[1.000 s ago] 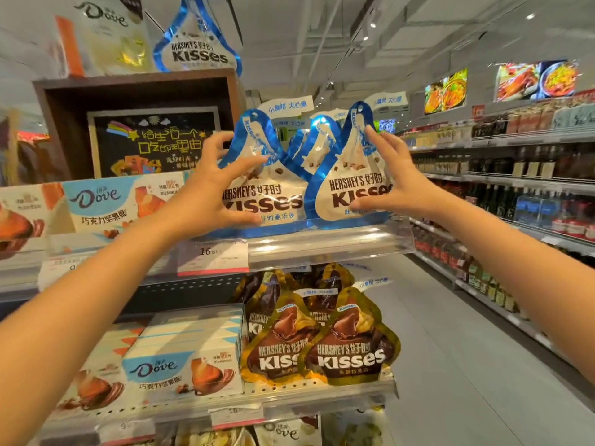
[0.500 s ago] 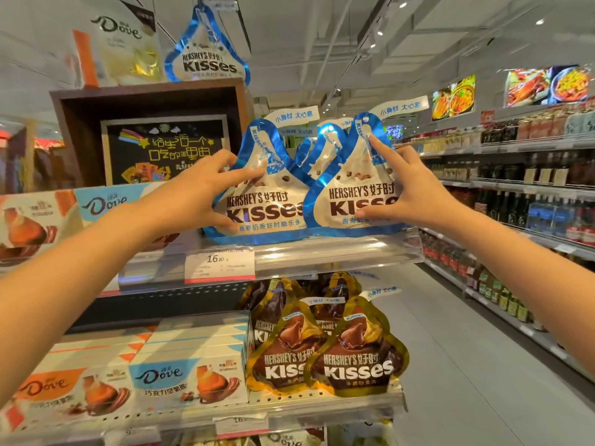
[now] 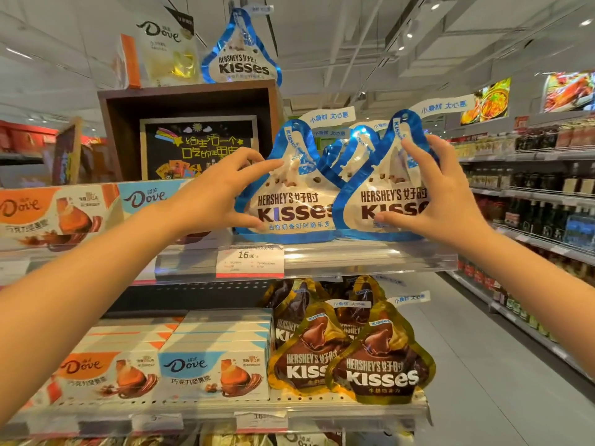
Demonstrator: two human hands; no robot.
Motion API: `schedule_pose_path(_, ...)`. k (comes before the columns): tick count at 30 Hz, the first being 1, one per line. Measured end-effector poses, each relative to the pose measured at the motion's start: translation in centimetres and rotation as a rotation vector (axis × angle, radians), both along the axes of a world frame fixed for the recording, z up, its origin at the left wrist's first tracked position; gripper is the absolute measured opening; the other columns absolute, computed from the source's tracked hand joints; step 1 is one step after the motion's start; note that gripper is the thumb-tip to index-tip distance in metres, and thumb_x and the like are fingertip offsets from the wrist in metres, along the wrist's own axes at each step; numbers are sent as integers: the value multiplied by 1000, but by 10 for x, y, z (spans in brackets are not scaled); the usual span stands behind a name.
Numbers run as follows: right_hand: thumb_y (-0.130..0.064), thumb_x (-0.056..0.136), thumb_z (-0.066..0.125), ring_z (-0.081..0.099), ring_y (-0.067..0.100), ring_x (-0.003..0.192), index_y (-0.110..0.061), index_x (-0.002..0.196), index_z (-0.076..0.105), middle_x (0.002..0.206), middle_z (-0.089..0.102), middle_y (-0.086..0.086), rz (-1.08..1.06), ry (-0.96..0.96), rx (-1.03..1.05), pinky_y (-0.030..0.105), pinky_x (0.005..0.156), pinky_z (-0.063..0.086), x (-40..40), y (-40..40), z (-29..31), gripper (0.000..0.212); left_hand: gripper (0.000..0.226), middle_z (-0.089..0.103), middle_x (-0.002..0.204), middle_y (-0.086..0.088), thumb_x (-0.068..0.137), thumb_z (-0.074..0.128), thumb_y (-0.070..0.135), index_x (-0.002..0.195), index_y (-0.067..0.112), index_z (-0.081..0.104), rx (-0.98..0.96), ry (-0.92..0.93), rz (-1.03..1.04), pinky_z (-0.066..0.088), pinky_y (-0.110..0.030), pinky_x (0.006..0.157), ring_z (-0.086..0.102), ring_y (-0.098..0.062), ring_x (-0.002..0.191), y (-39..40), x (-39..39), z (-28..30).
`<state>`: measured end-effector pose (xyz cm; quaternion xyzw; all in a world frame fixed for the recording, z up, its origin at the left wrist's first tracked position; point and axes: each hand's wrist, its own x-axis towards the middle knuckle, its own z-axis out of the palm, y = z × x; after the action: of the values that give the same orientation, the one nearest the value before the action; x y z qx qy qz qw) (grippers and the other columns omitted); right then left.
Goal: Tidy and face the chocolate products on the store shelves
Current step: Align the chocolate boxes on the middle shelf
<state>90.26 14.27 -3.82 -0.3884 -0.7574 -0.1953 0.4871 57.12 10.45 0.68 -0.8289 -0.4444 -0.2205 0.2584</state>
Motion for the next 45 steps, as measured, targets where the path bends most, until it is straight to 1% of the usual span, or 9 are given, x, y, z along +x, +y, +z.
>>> schedule_pose_path(5, -69, 69, 55, 8, 31, 143, -19, 142, 35, 154, 14, 17, -96, -56, 216, 52, 114, 13, -17, -3, -1, 91, 88, 33, 141, 0, 68, 76, 43, 143, 30, 31, 7, -148, -5, 36, -39, 105, 35, -17, 129, -11, -28, 7)
schedule_pose_path(9, -59, 77, 56, 22, 32, 138, -17, 136, 40, 148, 28, 20, -47, -95, 344, 53, 111, 19, -53, -10, 8, 75, 63, 44, 131, -2, 71, 74, 44, 127, 22, 52, 41, -192, 60, 39, -49, 100, 42, -19, 122, -16, -69, 20)
schedule_pose_path(14, -42, 83, 57, 43, 31, 122, -10, 127, 51, 136, 44, 19, 79, -116, 353, 44, 101, 34, -127, -19, 26, 54, 79, 51, 124, -3, 64, 63, 72, 124, 21, 55, -98, -124, 226, 41, -48, 96, 46, -23, 115, -18, -126, 27)
schedule_pose_path(20, -41, 84, 60, 48, 31, 120, -6, 132, 48, 138, 42, 15, 67, -377, 29, 38, 98, 38, -219, -14, 60, 60, 85, 46, 141, -2, 67, 67, 61, 137, 18, 43, -304, -69, 351, 38, -46, 103, 44, -23, 127, -6, -169, 40)
schedule_pose_path(26, -50, 84, 60, 24, 24, 140, -10, 149, 19, 154, 20, 10, 6, -502, -529, 29, 110, 23, -284, -2, 84, 87, 89, 57, 121, 11, 51, 63, 74, 130, 36, 47, -519, -104, 251, 45, -31, 91, 54, -12, 108, 1, -196, 39)
schedule_pose_path(30, -54, 79, 62, 43, 26, 129, -15, 142, 34, 139, 45, 4, -55, -482, -769, 31, 99, 38, -305, 7, 86, 79, 83, 60, 110, 19, 49, 64, 78, 122, 45, 47, -581, -161, 110, 48, -22, 79, 59, -3, 98, 7, -211, 39)
schedule_pose_path(34, -59, 75, 63, 59, 21, 103, -17, 117, 54, 108, 58, -3, -117, -553, -710, 32, 83, 51, -313, 5, 92, 61, 57, 56, 116, 13, 70, 74, 45, 122, 36, 52, -628, -165, 35, 53, -32, 86, 58, -9, 103, 9, -221, 44)
schedule_pose_path(39, -72, 55, 69, 58, 19, 101, -25, 109, 61, 116, 49, -2, -136, -567, -725, 37, 82, 56, -318, -4, 99, 73, 50, 50, 120, 11, 73, 68, 49, 115, 27, 53, -605, -181, 2, 48, -20, 66, 55, -9, 103, 10, -225, 46)
schedule_pose_path(45, -52, 62, 77, 68, 20, 87, -23, 96, 54, 100, 65, 1, -85, -503, -862, 32, 72, 57, -316, -8, 101, 50, 57, 46, 136, 8, 78, 62, 50, 125, 27, 41, -721, -339, -25, 48, -33, 85, 46, -16, 121, 10, -223, 44)
